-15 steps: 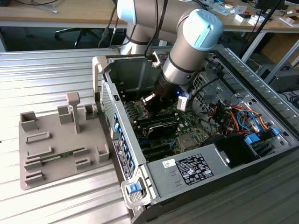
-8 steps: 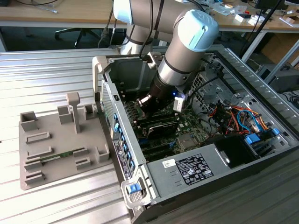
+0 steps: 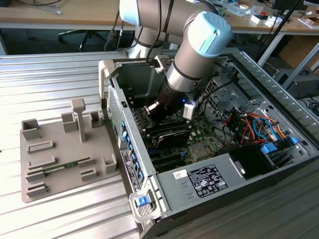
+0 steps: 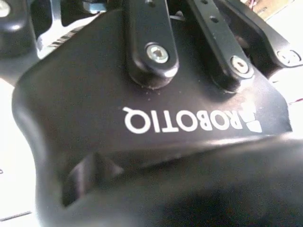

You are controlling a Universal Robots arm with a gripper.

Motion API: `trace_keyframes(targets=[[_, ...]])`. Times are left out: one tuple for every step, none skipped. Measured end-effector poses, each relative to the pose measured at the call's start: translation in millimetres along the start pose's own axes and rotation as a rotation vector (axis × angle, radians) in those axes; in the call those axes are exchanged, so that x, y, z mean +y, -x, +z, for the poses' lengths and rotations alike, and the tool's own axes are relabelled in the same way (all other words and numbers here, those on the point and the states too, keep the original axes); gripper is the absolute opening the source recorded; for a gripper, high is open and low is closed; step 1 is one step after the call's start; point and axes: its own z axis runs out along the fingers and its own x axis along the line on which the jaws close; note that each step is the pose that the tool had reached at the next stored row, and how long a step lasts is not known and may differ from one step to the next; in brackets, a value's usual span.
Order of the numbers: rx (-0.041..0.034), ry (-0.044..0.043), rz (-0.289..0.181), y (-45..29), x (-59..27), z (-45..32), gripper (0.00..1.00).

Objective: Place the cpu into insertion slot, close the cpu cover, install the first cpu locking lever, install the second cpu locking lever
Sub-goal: 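Install the second cpu locking lever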

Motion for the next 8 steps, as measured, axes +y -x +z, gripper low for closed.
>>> trace_keyframes(targets=[[0.0002, 0.0001, -0.002, -0.3, 0.0, 0.3, 0.11], [0.0008, -0.0003, -0.006, -0.5, 0.0, 0.7, 0.11], [0.0016, -0.001, -0.01, -0.6, -0.2, 1.5, 0.11], [0.0022, -0.0009, -0.015, -0.5, -0.3, 3.0, 0.11], [0.0022, -0.0007, -0.017, -0.4, -0.3, 4.3, 0.11], [0.0019, -0.001, -0.018, -0.2, -0.3, 5.4, 0.11], [0.003, -0.0018, -0.021, -0.1, -0.4, 6.4, 0.11], [0.0033, -0.0019, -0.021, -0.1, -0.5, 7.0, 0.11]])
